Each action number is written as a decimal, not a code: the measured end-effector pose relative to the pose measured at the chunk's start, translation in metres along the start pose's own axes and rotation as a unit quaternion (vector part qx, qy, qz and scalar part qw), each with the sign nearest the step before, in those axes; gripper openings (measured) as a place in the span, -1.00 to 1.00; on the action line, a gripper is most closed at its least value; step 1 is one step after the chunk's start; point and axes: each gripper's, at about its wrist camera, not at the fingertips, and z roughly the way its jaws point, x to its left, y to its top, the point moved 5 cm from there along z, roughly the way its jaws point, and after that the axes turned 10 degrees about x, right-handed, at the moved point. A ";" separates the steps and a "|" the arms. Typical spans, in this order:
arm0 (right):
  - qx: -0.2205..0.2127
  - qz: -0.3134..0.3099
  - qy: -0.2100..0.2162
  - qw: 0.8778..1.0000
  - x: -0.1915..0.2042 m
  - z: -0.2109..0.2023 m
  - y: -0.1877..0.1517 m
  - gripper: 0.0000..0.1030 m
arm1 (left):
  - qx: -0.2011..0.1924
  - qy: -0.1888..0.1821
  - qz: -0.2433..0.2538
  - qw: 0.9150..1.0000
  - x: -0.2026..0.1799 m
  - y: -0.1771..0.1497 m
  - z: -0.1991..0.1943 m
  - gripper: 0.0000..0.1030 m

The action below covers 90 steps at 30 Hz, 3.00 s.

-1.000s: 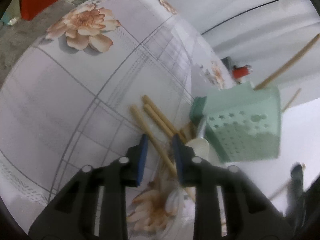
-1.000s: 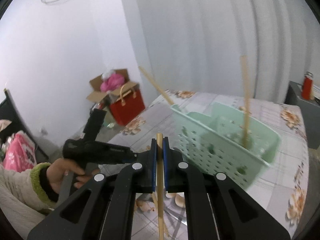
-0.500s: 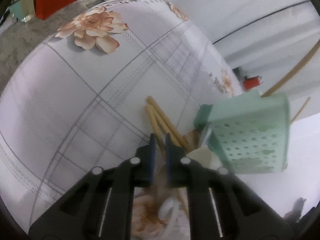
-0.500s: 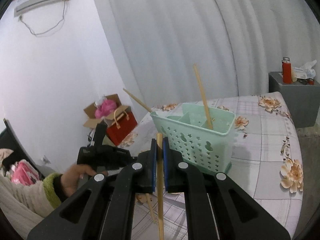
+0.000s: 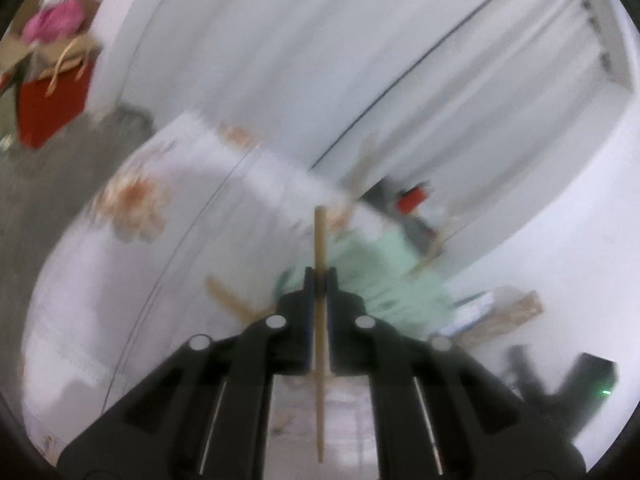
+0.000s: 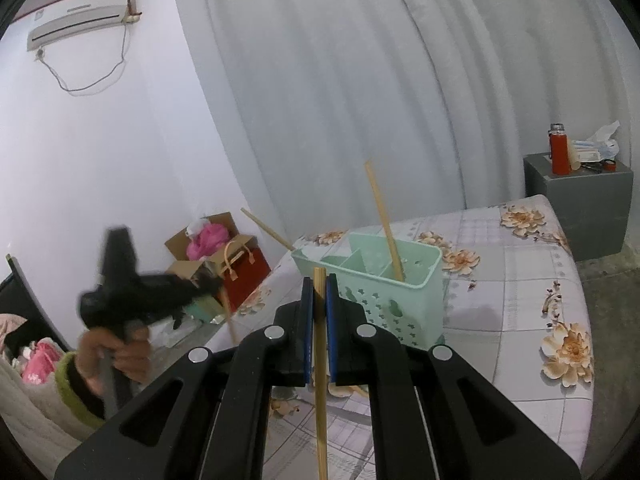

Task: Organize utensils
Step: 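Lower the left tool's chopstick into the green caddy and open it while the right tool carries its chopstick, then lower the right tool's chopstick into the green caddy and open the right tool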

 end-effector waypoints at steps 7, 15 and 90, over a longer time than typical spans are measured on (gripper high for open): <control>0.004 -0.002 -0.012 1.000 0.003 -0.004 0.000 -0.88 | -0.100 -0.062 0.110 0.987 -0.079 0.056 -0.046 -0.93; -0.008 0.002 -0.021 1.000 0.004 -0.018 0.005 -0.88 | -0.212 -0.038 0.152 0.965 -0.120 0.116 -0.038 -0.93; -0.069 0.075 -0.081 0.991 -0.085 0.053 0.088 -0.55 | -0.002 0.117 0.172 0.978 0.057 -0.082 -0.005 0.82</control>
